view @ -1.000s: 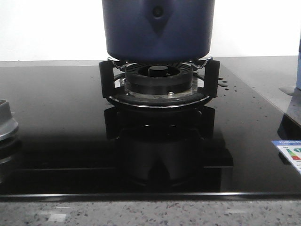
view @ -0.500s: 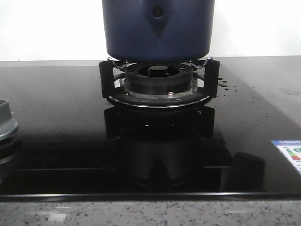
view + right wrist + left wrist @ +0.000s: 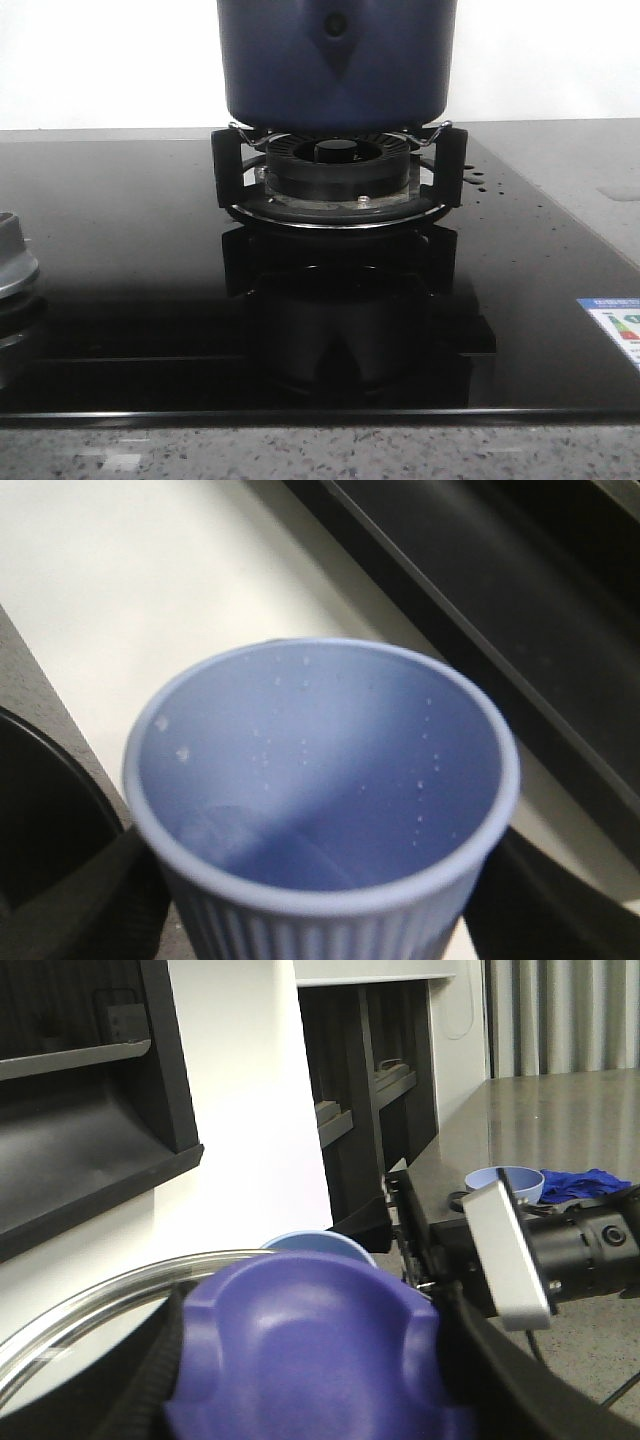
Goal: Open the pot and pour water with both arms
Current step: 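Lift the blue cup with the right gripper over the open saucepan, then tilt the blue cup with the right gripper, pouring water into the saucepan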
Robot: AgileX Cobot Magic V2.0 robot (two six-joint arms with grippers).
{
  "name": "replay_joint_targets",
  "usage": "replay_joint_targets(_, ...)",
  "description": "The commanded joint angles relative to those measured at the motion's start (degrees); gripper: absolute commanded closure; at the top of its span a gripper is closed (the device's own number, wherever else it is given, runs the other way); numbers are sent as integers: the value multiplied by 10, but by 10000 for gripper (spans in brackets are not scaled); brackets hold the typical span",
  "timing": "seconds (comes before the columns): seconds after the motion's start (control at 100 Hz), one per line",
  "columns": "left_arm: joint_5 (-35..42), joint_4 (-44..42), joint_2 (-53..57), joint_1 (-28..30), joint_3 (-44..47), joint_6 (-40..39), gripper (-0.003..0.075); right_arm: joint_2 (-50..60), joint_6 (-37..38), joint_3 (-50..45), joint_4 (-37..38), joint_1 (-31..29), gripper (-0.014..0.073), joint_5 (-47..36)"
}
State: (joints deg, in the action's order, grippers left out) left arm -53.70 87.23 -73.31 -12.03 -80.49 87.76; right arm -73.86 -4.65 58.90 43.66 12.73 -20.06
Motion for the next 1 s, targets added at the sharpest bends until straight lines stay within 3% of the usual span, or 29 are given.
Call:
replay_joint_targets(0.0,4,54,21,1,-19,-7,478,5,-2,37,9,1,316,-39)
replay_joint_targets(0.63,-10,54,21,1,-19,-8,478,-56,-2,102,267,13,316,26)
replay_joint_targets(0.99,-10,54,21,1,-19,-8,478,-72,-1,120,269,13,316,49)
